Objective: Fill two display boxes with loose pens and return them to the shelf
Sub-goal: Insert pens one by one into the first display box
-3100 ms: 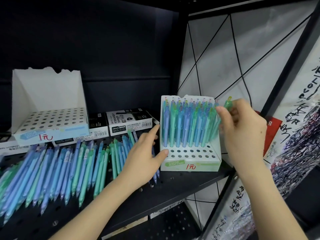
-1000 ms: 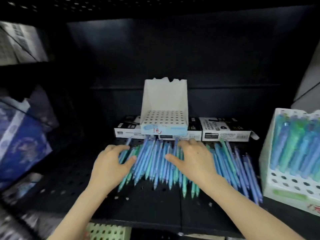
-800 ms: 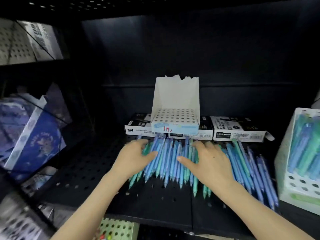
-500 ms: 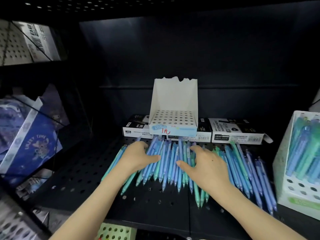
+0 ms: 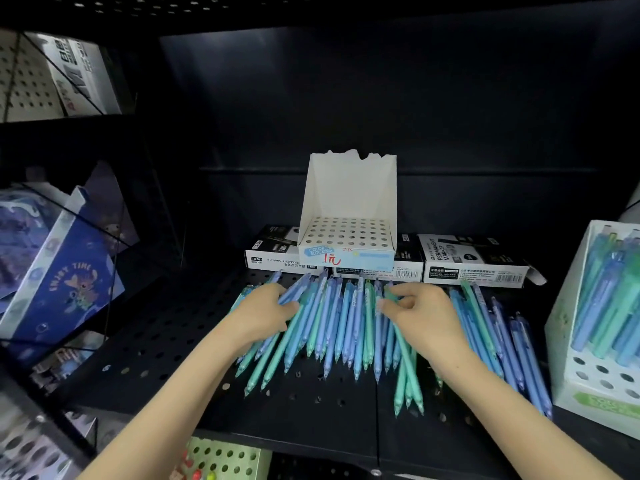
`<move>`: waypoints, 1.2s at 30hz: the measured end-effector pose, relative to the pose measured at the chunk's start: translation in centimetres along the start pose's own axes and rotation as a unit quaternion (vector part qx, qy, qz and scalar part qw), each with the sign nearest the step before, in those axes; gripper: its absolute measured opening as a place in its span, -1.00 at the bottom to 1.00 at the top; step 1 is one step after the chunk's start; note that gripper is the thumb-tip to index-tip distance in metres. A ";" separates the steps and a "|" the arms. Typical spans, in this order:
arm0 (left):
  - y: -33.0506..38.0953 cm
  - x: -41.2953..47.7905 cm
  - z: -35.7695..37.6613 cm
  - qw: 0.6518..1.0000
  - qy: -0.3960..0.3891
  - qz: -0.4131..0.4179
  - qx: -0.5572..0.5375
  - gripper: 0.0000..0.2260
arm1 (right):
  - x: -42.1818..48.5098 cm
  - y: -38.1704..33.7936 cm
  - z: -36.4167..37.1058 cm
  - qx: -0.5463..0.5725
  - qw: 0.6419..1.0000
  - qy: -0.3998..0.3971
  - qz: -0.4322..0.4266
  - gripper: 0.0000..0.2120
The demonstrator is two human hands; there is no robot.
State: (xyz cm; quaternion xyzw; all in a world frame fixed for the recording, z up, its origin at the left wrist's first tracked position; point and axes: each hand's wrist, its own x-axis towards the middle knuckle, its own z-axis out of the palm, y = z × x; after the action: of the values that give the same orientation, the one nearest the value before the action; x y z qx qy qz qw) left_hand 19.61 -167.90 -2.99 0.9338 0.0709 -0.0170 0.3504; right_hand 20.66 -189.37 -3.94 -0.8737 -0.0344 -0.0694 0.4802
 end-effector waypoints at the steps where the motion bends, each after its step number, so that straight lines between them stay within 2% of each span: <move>1: 0.0 -0.2 -0.2 1.000 0.007 0.004 0.002 -0.87 | 0.1 0.1 -0.1 0.023 1.000 0.004 0.006 -0.62; 5: -0.4 -0.8 -0.6 1.000 0.022 0.011 -0.008 -0.78 | 0.3 0.1 -0.3 0.149 0.988 -0.008 0.049 -0.63; 8: -0.7 -1.5 -1.2 0.997 0.019 0.008 -0.076 -0.79 | 0.3 -0.2 -1.2 0.248 0.963 -0.035 0.094 -0.75; 10: -0.7 -2.4 -1.7 0.988 -0.005 0.009 -0.156 -0.85 | 0.1 -0.5 -1.7 0.295 0.947 -0.063 0.112 -0.74; 12: -0.3 -3.5 -2.0 0.966 -0.047 0.016 -0.253 -0.88 | -0.1 -1.0 -2.1 0.333 0.931 -0.090 0.118 -0.70; 16: 1.0 -4.9 -1.2 0.887 -0.114 0.052 -0.444 -0.84 | -1.0 -2.1 -3.1 0.397 0.909 -0.103 0.079 -0.59; 18: 2.2 -5.4 -0.6 0.845 -0.133 0.074 -0.513 -0.80 | -1.9 -2.5 -4.3 0.424 0.901 -0.071 0.054 -0.64; 20: 3.6 -5.6 0.0 0.805 -0.150 0.085 -0.567 -0.83 | -3.1 -2.7 -6.2 0.429 0.903 -0.025 0.022 -0.68; 23: 5.9 -5.2 1.0 0.764 -0.177 0.093 -0.614 -0.81 | -5.2 -2.7 -10.0 0.399 0.913 0.076 -0.046 -0.76; 27: 9.2 -4.5 3.2 0.748 -0.207 0.124 -0.617 -0.86 | -7.4 -1.8 -15.4 0.324 0.907 0.240 -0.120 -0.85; 30: 11.8 -4.0 5.2 0.736 -0.233 0.134 -0.621 -0.83 | -8.6 -0.7 -17.7 0.228 0.909 0.320 -0.141 -0.88; 33: 14.1 -3.7 7.1 0.726 -0.258 0.143 -0.621 -0.84 | -9.1 0.3 -18.1 0.137 0.910 0.363 -0.144 -0.89; 36: 15.7 -3.5 8.5 0.718 -0.273 0.137 -0.625 -0.85 | -8.6 1.2 -17.5 0.104 0.913 0.371 -0.132 -0.86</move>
State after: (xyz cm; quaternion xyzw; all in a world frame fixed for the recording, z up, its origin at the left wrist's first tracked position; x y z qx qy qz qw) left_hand 18.59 -185.56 1.12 0.4567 -0.1623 -0.1745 0.8571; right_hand 10.76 -204.67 3.00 -0.7176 0.0244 -0.4470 0.5335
